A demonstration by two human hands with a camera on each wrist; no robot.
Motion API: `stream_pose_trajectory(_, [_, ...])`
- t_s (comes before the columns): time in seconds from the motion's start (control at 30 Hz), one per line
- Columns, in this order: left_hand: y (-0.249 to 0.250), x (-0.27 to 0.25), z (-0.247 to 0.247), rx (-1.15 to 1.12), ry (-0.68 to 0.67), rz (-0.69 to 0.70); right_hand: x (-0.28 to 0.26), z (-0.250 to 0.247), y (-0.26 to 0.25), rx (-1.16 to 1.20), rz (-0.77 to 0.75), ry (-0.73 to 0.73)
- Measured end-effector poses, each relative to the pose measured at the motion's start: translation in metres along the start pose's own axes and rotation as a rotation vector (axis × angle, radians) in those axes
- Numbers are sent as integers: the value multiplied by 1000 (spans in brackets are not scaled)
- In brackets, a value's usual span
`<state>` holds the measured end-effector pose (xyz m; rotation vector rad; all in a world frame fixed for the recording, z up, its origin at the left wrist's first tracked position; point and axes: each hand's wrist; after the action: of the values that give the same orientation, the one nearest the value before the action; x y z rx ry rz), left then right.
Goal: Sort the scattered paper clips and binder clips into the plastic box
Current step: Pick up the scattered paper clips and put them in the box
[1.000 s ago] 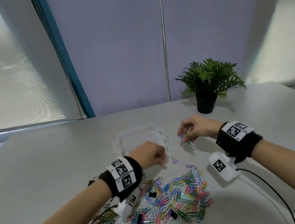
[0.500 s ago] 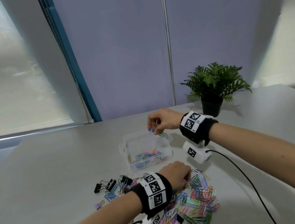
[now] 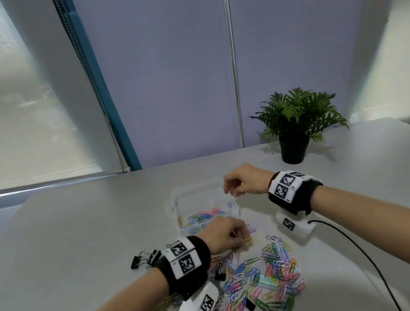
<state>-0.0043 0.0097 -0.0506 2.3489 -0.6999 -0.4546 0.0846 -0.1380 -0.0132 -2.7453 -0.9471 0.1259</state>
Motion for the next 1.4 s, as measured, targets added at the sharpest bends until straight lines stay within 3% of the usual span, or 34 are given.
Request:
stream_pose_trajectory(0.17, [-19,-7,-54,-127,143,-66,-54,17,34,-139,29,-301])
stream_pose_trajectory(0.27, [-27,-2,-83,-161,214,-76,-80,30,39,-213,41,-378])
stream_pose_trajectory(0.4, [-34,12,-99,-47,239,-149,-96,41,36,-227,33,-358])
stream_pose_trajectory(0.6, [-48,20,-92,94,76,-249,-101,53,32,-223,-13,-313])
stream_pose_trajectory(0.8, [-18,17,-63,423,170,-95,-97,55,31,-167,2,-226])
stream_pose_trajectory(0.93, [14,19,-25,362,70,42,-97,55,30,-102,13,-199])
stream_pose_trajectory(1.1, [30,35,26,318,-182,44,-98,57,32,-79,20,-173])
stream_pose_trajectory(1.4, [21,42,31,304,-155,24,-109,54,28,-204,49,-161])
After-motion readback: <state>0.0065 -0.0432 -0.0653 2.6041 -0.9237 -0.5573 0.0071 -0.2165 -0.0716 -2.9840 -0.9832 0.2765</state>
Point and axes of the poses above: each hand's wrist, its own x-axis towards the middle knuckle, its own z-axis out of the palm, y = z × x, and after that the axes turned 14 degrees about -x, right-handed
